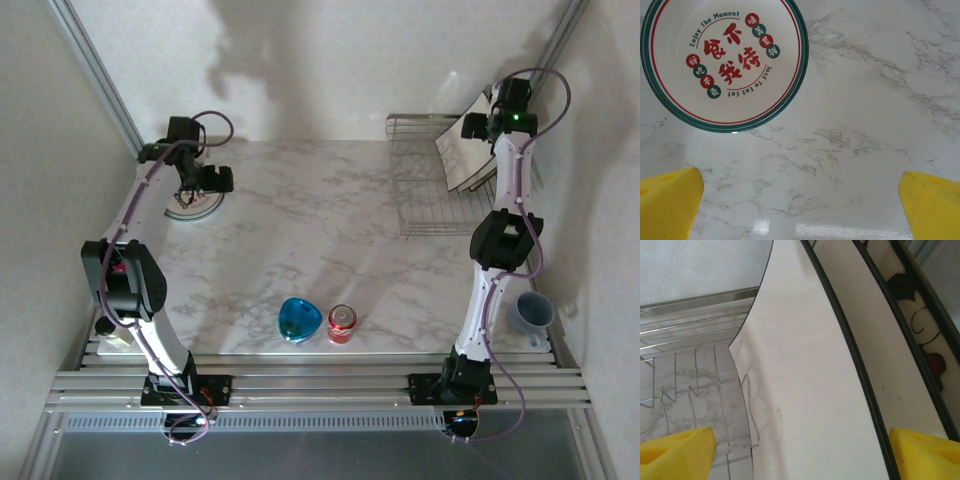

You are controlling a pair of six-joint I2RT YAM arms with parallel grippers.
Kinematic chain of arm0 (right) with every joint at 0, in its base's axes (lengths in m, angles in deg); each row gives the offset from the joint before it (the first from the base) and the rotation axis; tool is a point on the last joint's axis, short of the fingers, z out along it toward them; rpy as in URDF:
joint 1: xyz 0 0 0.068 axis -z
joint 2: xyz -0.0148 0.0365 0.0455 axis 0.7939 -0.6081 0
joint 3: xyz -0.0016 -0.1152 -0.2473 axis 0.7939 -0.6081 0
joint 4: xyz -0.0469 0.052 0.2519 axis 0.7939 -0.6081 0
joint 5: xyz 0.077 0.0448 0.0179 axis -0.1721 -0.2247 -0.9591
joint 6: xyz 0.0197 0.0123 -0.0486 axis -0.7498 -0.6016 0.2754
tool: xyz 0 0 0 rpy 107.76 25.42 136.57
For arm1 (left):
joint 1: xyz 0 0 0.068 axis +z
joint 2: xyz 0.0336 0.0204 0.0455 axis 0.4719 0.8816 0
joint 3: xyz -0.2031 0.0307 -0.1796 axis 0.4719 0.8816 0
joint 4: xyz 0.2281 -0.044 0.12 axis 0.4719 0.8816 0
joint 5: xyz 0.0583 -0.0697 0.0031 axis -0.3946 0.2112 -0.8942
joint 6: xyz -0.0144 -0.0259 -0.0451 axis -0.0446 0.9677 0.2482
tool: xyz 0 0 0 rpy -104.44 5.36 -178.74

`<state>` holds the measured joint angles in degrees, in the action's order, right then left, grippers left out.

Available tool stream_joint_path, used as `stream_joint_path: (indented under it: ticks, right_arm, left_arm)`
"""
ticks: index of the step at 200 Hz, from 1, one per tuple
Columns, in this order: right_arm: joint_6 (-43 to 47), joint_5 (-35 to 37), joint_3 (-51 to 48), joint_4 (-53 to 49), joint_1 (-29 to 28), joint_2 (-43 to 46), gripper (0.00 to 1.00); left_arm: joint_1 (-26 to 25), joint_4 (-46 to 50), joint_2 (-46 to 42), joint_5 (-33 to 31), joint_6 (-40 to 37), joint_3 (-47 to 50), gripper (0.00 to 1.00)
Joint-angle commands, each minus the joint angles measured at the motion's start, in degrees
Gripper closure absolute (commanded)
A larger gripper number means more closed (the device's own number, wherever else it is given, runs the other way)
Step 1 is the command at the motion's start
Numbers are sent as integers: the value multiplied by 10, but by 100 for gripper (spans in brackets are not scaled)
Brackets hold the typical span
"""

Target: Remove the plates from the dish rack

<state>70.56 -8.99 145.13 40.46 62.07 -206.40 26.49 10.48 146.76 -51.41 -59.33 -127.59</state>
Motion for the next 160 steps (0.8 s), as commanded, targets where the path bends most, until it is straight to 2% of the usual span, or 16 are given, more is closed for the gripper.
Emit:
stream_joint_path:
  ticks: [1, 54, 102, 160]
  right_arm:
    - [-10, -17, 7, -13, 3, -13, 16]
    - [-16, -6, 15, -14, 1, -25, 31]
    - [-19, 13, 31, -18, -3, -40, 38]
    - [-26, 41, 26, 15, -8, -37, 55]
  left_arm:
    - [-6, 18, 7, -2, -6, -19, 1]
    - [-9, 20, 11, -4, -5, -24, 0]
    - [-10, 20, 12, -6, -5, -24, 0]
    - [-10, 23, 18, -9, -5, -30, 0]
